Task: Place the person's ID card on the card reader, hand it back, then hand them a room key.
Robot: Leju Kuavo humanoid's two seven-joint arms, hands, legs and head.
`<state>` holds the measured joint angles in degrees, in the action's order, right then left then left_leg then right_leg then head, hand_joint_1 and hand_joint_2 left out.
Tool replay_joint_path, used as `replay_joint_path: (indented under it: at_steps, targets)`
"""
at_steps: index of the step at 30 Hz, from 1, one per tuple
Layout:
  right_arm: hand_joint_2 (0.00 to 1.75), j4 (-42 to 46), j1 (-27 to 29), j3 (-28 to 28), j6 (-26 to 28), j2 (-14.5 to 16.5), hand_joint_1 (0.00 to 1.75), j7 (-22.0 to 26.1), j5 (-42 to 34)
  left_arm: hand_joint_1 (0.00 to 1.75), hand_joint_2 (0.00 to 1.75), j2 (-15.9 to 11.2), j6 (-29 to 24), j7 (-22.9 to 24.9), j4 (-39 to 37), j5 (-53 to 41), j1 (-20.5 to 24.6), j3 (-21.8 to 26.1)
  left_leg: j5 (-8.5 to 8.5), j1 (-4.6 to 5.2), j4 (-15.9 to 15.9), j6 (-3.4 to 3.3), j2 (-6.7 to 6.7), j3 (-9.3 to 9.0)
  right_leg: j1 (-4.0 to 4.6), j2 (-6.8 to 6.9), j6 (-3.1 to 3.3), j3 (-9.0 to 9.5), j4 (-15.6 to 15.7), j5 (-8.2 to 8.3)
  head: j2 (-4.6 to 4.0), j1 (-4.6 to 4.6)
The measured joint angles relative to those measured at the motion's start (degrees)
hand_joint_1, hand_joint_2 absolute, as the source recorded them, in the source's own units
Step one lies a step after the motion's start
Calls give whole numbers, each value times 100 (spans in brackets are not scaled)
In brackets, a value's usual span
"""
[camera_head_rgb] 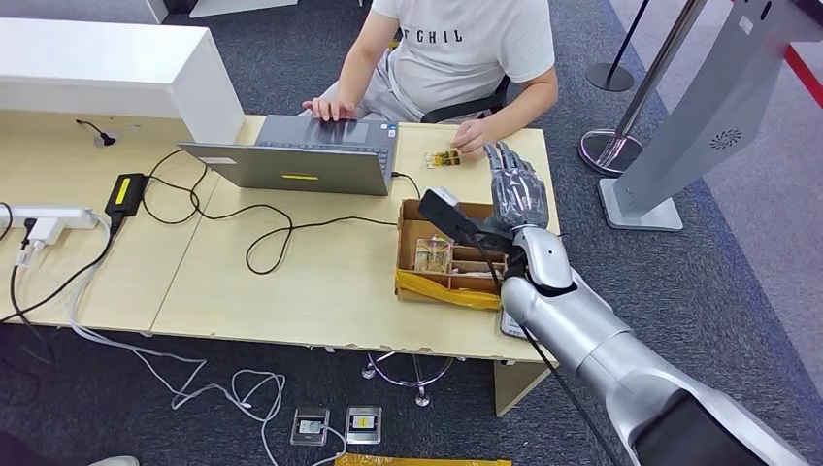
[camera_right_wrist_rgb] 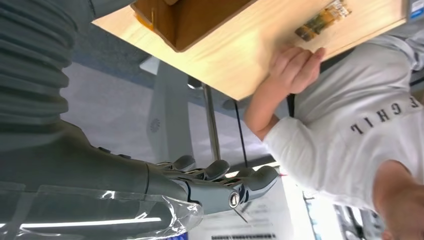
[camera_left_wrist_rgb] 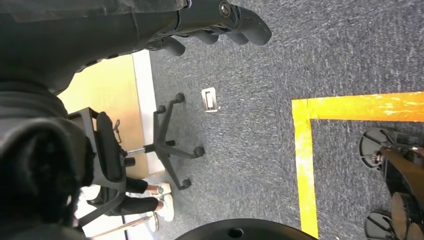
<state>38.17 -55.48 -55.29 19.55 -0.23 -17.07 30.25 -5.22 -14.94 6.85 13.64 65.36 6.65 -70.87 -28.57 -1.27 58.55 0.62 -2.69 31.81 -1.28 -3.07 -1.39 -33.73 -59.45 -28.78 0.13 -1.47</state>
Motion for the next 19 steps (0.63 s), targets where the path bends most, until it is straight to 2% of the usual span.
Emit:
replay_joint_path:
  at_steps: [7, 10, 12, 19]
  targets:
    - [175, -121, -150, 177, -209, -202, 0, -264, -683, 0, 0, 7, 68, -113, 0, 61, -3, 3, 1, 2, 3, -1, -3, 3, -1, 3, 0, -4, 2, 0, 0, 0]
    - [175, -416, -647, 559, -312, -898, 0, -726, -1651, 0, 0, 47, 136, -209, 0, 209, -38, 10, 2, 9, 6, -5, -11, 7, -9, 10, -4, -4, 5, 2, 0, -1]
    - [175, -575, -802, 726, -289, -1294, 0, -964, -1936, 0, 0, 65, 149, -223, 0, 276, -52, 16, 1, 12, 7, -6, -9, 6, -12, 9, -5, -3, 9, 3, 0, -1]
    - [175, -910, -377, 1046, 21, -2137, 0, -1332, -2903, 0, 0, 79, 159, -198, 0, 340, -54, 23, -7, 7, 8, -10, -10, 4, -7, 11, -6, -3, 16, 3, 0, 3]
